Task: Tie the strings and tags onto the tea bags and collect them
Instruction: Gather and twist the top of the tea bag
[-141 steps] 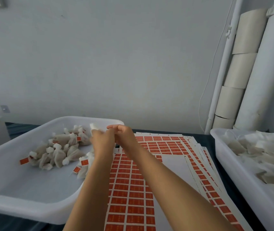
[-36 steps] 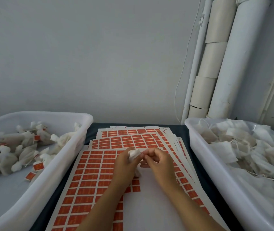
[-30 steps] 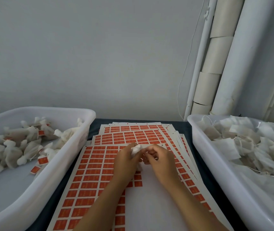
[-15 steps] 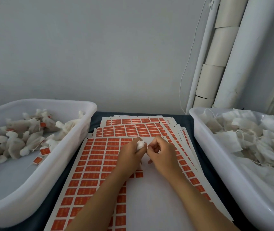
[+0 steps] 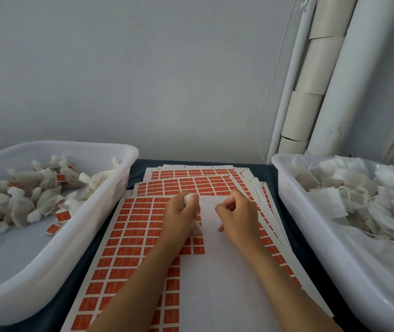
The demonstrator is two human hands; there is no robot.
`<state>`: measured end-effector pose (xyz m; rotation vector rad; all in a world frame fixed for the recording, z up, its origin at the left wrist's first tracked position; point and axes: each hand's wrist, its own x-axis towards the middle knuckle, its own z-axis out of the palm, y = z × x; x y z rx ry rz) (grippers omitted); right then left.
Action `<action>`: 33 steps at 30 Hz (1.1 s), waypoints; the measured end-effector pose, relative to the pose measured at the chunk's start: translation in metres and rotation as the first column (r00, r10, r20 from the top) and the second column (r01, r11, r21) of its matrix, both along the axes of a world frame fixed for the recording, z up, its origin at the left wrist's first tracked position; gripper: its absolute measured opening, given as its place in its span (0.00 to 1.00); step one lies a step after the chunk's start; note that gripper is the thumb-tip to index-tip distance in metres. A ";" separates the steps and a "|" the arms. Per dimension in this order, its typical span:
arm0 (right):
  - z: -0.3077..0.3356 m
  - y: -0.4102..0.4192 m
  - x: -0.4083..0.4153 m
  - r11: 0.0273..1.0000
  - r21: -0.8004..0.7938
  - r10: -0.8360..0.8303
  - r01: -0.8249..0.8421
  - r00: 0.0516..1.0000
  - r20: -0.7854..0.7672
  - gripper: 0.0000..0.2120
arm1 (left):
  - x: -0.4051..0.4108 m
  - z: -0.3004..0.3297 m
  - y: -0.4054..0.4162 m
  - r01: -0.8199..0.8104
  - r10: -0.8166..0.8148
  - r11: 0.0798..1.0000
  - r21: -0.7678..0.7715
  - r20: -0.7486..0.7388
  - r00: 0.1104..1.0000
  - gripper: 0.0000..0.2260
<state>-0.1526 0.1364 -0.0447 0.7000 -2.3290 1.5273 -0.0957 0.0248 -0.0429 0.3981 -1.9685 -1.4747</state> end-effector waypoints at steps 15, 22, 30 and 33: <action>-0.008 0.006 -0.002 0.994 0.006 0.106 -0.106 0.994 0.012 0.05 | 0.017 0.011 -0.018 0.445 -0.498 0.743 0.500 -0.032 0.867 0.16; -0.008 0.003 0.004 0.976 0.124 0.187 -0.179 0.981 -0.056 0.03 | 0.018 0.011 -0.013 0.495 -0.546 0.755 0.430 -0.007 0.838 0.10; -0.011 0.002 0.011 0.971 0.190 0.168 -0.143 0.978 -0.126 0.16 | 0.015 0.006 -0.008 0.462 -0.496 0.818 0.344 0.013 0.868 0.10; -0.012 0.000 0.012 0.972 0.189 0.168 -0.141 0.976 -0.137 0.17 | 0.015 0.005 -0.006 0.454 -0.472 0.836 0.309 -0.018 0.881 0.09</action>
